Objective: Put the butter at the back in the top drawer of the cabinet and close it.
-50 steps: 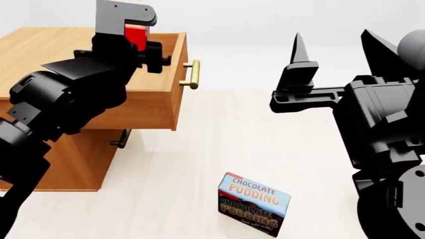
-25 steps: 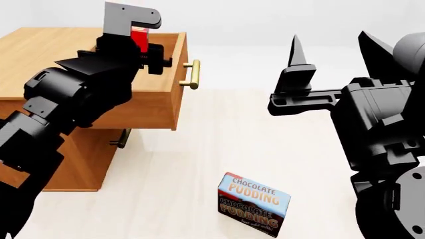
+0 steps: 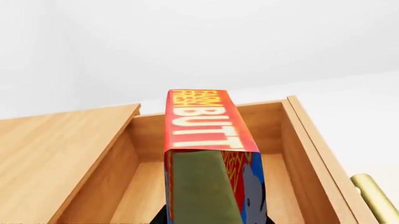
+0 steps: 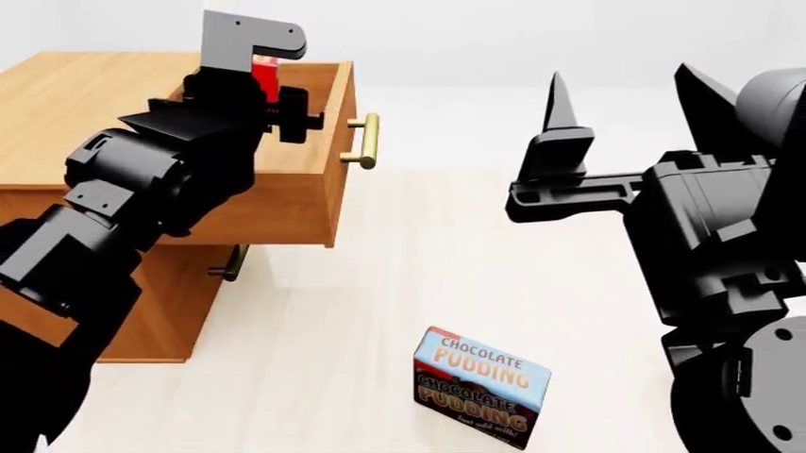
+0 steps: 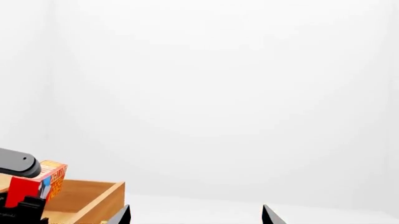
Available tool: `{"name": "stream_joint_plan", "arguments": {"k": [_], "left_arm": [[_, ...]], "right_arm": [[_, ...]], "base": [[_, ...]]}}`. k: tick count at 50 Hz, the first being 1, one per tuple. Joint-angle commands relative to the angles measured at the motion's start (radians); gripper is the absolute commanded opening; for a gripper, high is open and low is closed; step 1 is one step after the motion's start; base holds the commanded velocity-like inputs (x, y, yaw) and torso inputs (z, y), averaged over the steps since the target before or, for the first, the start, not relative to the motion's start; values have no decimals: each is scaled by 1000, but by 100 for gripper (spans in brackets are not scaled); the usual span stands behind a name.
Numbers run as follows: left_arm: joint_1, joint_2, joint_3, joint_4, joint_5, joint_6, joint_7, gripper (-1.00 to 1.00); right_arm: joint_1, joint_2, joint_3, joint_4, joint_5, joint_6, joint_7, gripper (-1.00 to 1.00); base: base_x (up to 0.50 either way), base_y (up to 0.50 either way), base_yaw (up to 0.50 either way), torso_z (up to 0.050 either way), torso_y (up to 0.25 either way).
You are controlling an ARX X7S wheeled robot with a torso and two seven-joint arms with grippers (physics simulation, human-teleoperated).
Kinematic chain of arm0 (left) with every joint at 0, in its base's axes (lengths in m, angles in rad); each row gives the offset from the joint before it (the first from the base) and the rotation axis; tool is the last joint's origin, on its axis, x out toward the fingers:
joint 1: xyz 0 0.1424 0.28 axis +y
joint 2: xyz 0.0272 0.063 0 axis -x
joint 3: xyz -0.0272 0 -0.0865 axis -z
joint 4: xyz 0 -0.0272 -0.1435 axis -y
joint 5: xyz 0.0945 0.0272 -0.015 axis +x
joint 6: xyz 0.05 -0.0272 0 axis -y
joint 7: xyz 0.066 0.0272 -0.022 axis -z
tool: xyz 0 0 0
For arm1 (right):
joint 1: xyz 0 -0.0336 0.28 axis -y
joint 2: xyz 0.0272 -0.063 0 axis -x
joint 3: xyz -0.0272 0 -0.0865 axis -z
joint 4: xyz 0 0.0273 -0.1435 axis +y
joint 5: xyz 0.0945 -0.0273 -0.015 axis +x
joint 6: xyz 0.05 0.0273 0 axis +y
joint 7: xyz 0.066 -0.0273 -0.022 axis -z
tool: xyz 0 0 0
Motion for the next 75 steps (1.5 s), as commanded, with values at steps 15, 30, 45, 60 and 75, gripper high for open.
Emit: {"name": "stream_joint_plan", "arguments": {"k": [15,30,45,60,75], "left_arm": [[-25,2,-38,-19,38,1,-9,100],[-21,-32,-47,90,20,-22,-47,100],[4,-114,-52,489,-35,-74,-143,100],[63,-113,-39,759,-63,-67,-199,100],[150,-69,6,901,-3,12,-187,100]], "right_arm": [[-4,-2,-19,0,-16,-6,-6,100],[-8,0,-25,-1,-23,-13,-9,100],[19,9,-23,5,4,-12,11,100],[54,66,12,7,57,-7,51,100],[38,99,43,3,65,-24,54,100]], "base": [[0,0,0,1,1],[0,0,0,0,0],[0,0,0,0,0],[0,0,0,0,0],[0,0,0,0,0]]}}
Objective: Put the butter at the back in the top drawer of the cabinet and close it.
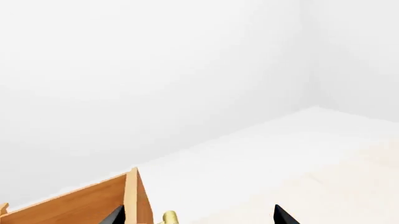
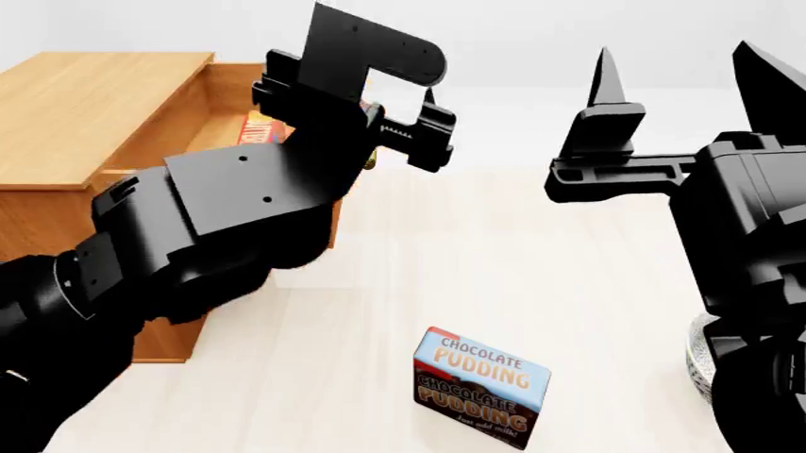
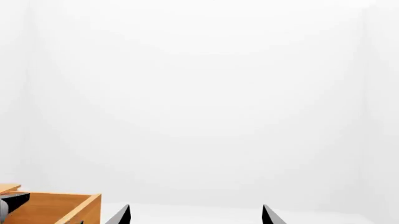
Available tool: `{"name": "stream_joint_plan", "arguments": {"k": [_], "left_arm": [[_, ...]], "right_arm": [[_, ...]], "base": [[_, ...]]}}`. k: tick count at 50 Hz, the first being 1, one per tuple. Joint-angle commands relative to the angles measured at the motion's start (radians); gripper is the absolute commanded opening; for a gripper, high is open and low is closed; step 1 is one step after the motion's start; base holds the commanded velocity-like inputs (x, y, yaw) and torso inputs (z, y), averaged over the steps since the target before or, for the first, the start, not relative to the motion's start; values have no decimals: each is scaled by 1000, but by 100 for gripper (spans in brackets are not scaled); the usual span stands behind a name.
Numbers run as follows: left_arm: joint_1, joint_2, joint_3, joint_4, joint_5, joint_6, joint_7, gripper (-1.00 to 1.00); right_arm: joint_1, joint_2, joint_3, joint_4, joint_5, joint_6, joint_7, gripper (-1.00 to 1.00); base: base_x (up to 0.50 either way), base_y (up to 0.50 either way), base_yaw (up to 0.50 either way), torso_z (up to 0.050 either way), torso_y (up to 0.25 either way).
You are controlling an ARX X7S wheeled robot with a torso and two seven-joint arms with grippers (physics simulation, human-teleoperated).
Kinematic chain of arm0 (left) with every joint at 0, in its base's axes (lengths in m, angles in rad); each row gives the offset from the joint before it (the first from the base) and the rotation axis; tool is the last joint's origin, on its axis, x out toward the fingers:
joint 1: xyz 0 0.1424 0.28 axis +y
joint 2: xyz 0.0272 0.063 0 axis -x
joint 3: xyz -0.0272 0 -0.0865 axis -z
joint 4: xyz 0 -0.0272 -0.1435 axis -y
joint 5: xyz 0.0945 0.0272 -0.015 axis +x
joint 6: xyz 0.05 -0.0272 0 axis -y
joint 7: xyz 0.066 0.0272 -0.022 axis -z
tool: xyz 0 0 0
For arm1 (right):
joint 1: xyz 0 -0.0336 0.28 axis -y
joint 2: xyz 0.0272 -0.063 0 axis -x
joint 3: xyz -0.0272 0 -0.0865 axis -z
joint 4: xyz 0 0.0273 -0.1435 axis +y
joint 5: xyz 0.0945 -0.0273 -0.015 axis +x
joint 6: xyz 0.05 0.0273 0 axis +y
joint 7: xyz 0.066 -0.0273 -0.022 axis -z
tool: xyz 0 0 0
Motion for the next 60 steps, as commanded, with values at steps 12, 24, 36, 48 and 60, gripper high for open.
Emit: {"name": "stream_joint_plan", "arguments": {"k": [12,24,36,48,60], "left_arm": [[149,135,123,104,162,109,-15,100],[175,196,163,48,213,129,-5,100],[212,252,155,-137,235,206,78,100],[258,278,128,-354,245,285,141,100],[322,246,111,-423,242,336,151,100]], "right_arm": [[-4,33,23,-6,15,-14,6,100],[-30,28,17,-2,-27,-25,-28,100],[-58,40,31,0,-39,-43,-53,100],[-79,49,39,3,-50,-58,-67,100],[-67,48,36,2,-26,-61,-47,100]], "base": [[0,0,0,0,0],[0,0,0,0,0],[0,0,0,0,0],[0,0,0,0,0],[0,0,0,0,0]]}}
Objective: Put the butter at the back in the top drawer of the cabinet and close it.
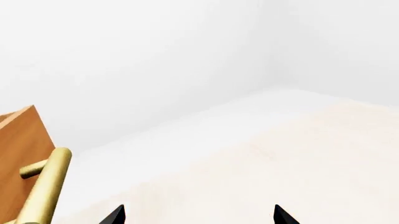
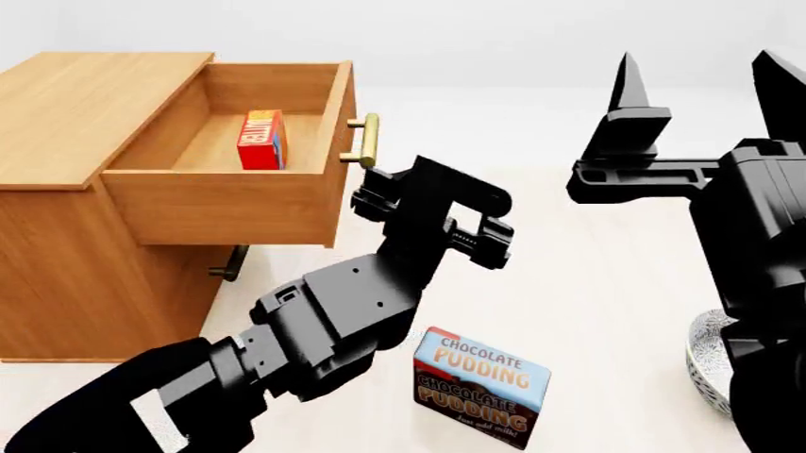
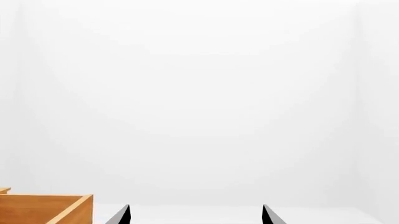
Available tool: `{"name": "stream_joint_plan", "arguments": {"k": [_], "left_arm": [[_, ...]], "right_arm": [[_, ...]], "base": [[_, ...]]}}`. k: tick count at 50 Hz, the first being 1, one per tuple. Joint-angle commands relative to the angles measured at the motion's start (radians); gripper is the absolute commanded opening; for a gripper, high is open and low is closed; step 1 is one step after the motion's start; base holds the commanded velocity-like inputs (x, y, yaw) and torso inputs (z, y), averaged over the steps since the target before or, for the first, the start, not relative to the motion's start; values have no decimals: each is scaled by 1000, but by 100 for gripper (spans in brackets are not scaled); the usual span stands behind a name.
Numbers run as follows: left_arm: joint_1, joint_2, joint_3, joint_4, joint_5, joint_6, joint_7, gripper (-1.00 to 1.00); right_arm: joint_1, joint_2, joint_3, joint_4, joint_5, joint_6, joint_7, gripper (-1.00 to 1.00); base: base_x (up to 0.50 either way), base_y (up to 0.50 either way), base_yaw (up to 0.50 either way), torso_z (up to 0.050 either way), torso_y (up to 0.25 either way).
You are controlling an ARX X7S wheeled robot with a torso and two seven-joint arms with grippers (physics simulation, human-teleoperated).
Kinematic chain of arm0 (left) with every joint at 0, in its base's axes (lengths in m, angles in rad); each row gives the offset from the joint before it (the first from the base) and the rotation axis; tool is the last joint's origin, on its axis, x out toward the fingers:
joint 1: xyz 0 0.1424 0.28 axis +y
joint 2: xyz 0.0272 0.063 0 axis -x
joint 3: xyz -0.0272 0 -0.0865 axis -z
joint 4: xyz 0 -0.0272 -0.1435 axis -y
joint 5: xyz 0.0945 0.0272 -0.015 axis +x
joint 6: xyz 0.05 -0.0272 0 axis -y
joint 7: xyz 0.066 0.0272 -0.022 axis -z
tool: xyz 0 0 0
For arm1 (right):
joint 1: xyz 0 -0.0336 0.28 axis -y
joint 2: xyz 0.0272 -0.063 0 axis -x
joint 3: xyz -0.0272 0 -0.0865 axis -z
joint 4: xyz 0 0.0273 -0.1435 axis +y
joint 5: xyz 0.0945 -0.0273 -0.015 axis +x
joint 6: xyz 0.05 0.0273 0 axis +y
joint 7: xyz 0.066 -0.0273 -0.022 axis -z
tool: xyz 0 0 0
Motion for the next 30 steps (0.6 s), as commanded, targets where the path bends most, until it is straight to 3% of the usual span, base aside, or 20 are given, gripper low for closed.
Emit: {"name": "stream_joint_plan", "arguments": {"k": [1,30], "left_arm": [[49,-15,-18,-95,1,52,23,100],[31,-118,-93,-104,-30,70,-15,100]], "right_arm": [[5,1,-2,0,15,-4,12,100],[-5,-4,-19,-12,15,-11,20,100]], "base": [[0,0,0,0,0],[0,0,0,0,0]]}}
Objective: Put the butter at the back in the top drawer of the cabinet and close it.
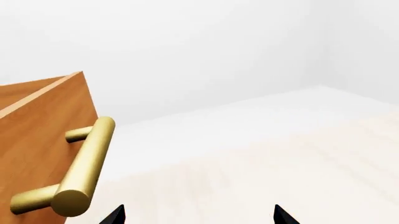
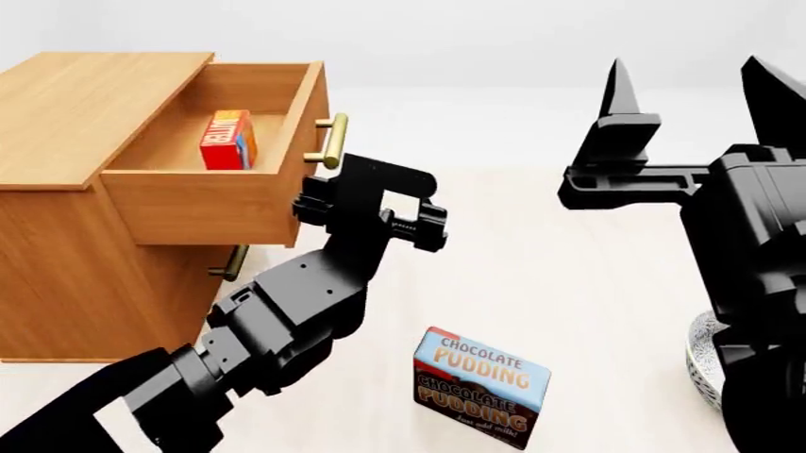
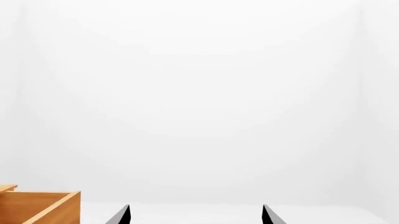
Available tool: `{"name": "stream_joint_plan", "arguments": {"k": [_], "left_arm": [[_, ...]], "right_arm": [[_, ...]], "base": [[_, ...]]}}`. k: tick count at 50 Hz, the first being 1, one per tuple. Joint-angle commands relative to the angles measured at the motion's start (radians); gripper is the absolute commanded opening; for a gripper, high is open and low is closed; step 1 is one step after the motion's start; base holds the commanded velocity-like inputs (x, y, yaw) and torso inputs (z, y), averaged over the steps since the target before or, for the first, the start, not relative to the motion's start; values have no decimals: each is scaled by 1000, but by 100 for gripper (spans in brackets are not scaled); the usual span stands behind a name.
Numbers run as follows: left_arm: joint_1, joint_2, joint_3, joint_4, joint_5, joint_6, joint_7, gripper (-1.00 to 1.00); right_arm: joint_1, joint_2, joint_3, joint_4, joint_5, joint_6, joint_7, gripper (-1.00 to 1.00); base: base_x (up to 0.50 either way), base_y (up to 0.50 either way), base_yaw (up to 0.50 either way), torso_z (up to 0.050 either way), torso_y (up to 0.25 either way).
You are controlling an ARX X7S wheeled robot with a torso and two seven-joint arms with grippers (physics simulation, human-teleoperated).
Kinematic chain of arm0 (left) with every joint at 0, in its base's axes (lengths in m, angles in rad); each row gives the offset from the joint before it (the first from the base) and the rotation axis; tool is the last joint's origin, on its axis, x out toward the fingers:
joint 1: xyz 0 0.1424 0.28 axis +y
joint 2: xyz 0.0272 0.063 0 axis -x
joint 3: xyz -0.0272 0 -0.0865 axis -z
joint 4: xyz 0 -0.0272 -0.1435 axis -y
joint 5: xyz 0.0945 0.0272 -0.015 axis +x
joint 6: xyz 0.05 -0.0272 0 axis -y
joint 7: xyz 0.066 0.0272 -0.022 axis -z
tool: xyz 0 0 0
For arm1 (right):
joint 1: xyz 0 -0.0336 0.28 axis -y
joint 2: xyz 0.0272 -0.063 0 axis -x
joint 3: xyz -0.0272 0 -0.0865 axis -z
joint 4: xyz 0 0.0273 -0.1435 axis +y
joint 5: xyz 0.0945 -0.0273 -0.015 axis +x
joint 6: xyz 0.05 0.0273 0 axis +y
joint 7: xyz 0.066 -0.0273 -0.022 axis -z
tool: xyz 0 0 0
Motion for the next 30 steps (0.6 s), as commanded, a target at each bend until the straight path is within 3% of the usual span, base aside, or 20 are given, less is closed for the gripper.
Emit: {"name": "stream_joint_plan", "arguments": {"k": [1,30], "left_arm": [[-11,-34,-25,-20,-1,6,-8,100],[-75,-111,-23,-79,41,-36,-26,100]], "right_arm": [[-8,3,-1,-3,-3,-5,-4,100],[-3,-8,-36,-11,-5,3,9,100]], "base": [[0,0,0,0,0],[0,0,0,0,0]]}}
